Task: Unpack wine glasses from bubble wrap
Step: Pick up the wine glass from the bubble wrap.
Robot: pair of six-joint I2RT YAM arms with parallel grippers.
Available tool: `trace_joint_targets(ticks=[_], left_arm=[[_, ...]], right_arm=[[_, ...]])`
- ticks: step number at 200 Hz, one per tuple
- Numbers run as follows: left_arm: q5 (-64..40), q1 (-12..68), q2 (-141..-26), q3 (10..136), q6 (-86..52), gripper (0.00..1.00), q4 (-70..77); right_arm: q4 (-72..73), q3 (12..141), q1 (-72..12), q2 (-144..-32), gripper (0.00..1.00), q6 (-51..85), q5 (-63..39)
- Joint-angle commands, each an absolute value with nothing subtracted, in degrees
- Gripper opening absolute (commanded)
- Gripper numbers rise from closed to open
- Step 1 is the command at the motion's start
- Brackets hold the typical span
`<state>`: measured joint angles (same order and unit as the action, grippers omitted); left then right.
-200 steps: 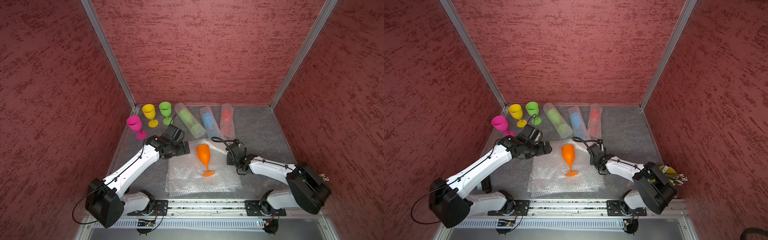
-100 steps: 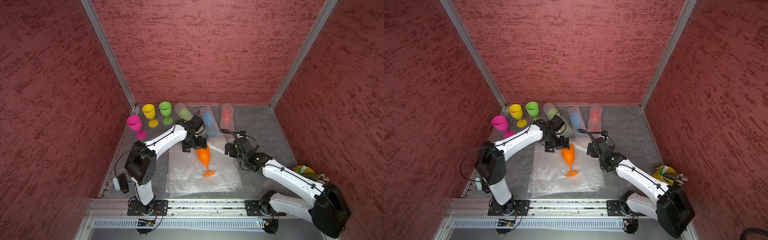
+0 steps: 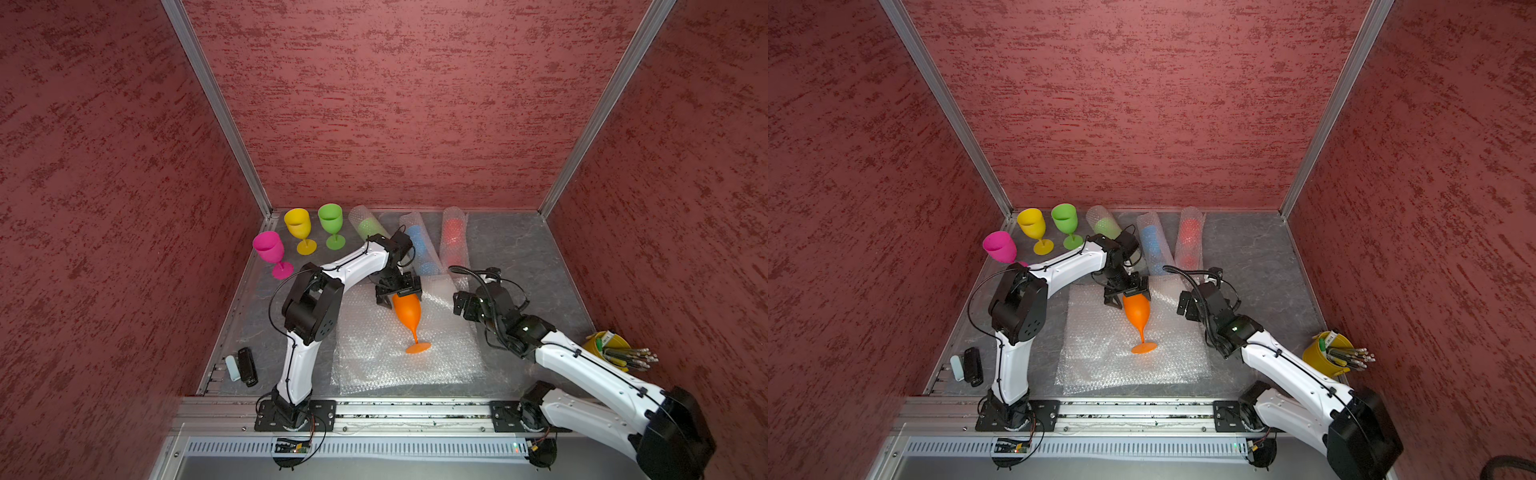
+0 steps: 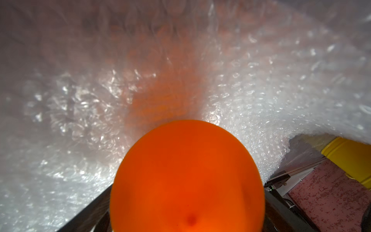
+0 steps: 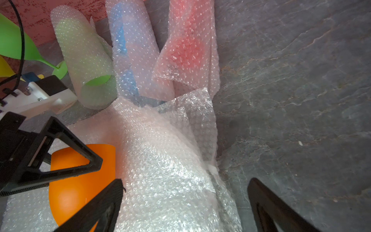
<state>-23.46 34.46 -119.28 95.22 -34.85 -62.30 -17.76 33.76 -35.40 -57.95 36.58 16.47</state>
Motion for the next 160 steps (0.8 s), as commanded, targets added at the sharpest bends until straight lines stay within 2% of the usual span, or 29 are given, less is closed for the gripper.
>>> trace_joint_targets(ticks=[1, 49, 99, 125, 160], left_arm=[[-24.0, 34.1, -120.7, 97.3, -34.3, 1.0, -64.3], [-24.1, 33.5, -123.9, 99.2, -33.8, 0.95, -64.5], [-25.5, 33.2, -124.5, 99.9, -34.2, 0.83, -63.5], [-25.5, 33.1, -122.7, 99.3, -34.5, 0.77, -63.6], [-23.7, 33.1, -117.8, 96.7, -34.9, 0.76, -63.6]], right_arm=[[-15.1, 33.1, -35.1, -56.6, 0.99, 36.7, 16.4], [-14.3, 32.5, -35.1, -55.3, 0.99, 36.4, 16.8], [-15.6, 32.4, -35.2, -53.7, 0.98, 36.1, 18.7], [-16.3, 32.0, -35.1, -52.7, 0.97, 36.2, 19.2], [-17.6, 32.1, -35.2, -51.4, 0.97, 36.3, 19.5]])
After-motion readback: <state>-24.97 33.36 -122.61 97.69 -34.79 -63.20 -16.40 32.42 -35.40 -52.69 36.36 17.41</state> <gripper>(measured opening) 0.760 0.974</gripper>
